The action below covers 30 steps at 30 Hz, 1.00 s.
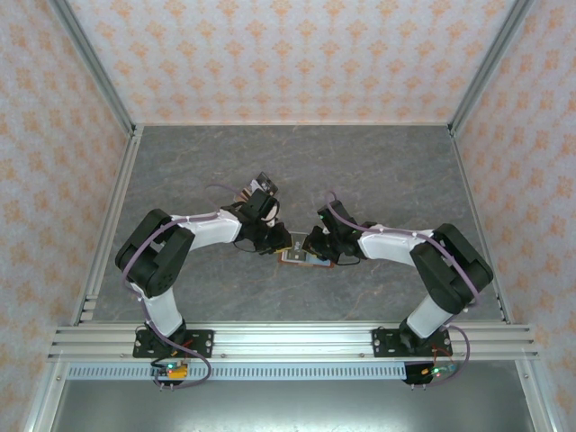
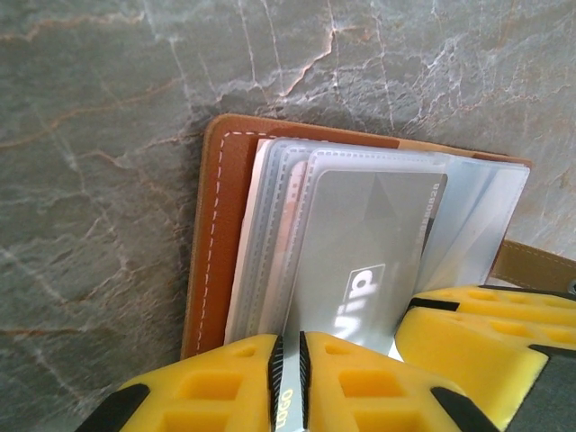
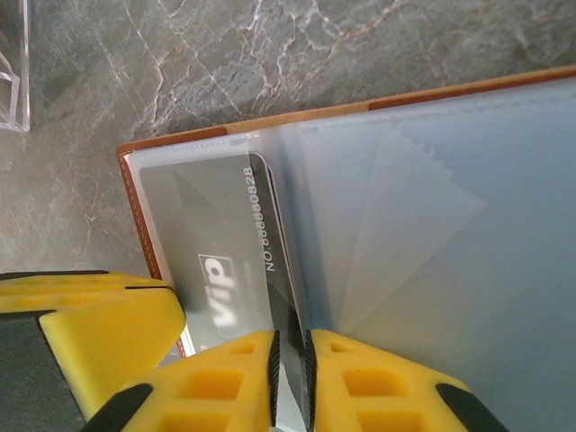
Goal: Take the credit cards out of the card holder
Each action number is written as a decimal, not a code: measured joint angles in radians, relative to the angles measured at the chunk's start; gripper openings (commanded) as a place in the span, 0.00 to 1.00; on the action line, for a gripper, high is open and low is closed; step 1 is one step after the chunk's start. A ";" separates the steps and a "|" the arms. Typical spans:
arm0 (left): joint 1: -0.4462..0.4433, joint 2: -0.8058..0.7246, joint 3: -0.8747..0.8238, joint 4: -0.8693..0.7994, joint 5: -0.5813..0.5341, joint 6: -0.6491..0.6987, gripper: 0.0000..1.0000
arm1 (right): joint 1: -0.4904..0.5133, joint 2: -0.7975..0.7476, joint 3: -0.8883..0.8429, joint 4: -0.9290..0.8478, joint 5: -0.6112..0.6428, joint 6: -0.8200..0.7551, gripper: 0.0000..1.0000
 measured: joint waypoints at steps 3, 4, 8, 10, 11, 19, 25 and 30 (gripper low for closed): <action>0.000 0.000 -0.002 0.003 0.000 0.000 0.17 | 0.000 0.000 -0.003 0.005 0.003 0.000 0.16; 0.000 0.000 -0.002 0.003 0.000 0.000 0.17 | 0.000 0.000 -0.004 0.005 0.005 0.000 0.16; 0.000 0.000 -0.002 0.007 0.000 0.000 0.16 | 0.000 0.000 -0.009 0.005 0.022 0.007 0.16; -0.002 0.000 -0.004 0.010 0.000 0.000 0.16 | 0.001 -0.001 -0.012 0.006 0.030 0.010 0.16; -0.002 0.000 -0.005 0.013 0.000 0.000 0.16 | 0.002 -0.003 -0.014 0.008 0.036 0.010 0.16; -0.006 0.000 -0.008 0.021 0.000 0.000 0.16 | 0.003 -0.008 -0.021 0.024 0.043 0.012 0.18; -0.006 0.000 -0.009 0.022 0.000 0.000 0.16 | 0.003 0.006 -0.021 0.043 0.033 0.018 0.18; -0.005 0.000 -0.009 0.021 0.000 0.000 0.16 | 0.002 0.019 -0.021 0.066 0.021 0.018 0.17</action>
